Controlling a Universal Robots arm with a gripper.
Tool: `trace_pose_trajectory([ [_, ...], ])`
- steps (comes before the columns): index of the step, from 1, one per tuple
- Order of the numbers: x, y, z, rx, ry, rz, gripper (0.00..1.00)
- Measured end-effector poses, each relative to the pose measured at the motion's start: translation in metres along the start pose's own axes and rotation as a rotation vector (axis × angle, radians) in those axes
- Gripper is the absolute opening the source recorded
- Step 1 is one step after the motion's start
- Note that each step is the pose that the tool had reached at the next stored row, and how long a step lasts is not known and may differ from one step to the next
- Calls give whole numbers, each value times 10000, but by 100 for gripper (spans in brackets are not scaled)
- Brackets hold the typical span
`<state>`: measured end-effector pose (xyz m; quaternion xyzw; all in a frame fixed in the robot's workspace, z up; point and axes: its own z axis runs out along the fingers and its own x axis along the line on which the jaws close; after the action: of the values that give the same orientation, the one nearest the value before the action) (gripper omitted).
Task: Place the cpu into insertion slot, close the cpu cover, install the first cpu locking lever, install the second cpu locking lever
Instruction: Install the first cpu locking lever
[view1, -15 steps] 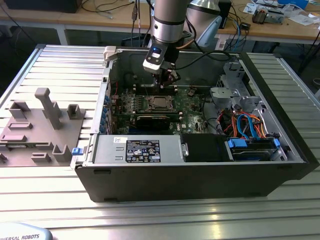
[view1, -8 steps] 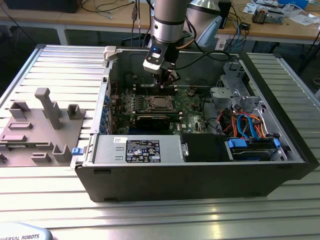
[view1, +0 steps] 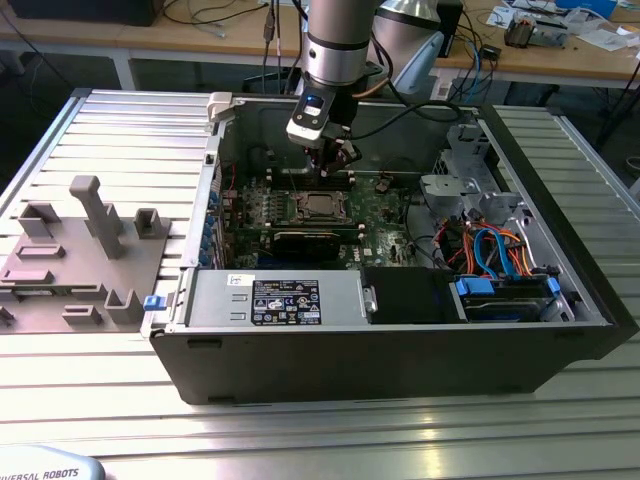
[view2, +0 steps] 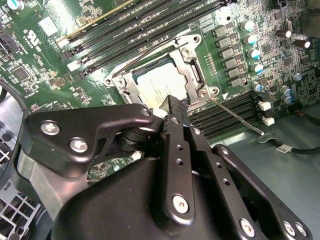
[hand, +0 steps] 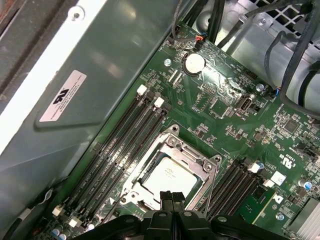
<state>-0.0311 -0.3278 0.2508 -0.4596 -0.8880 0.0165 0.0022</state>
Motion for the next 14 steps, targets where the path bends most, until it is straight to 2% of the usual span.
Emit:
trace_pose_trajectory([
  [14, 0, 0, 0, -1, -3, -92, 11],
])
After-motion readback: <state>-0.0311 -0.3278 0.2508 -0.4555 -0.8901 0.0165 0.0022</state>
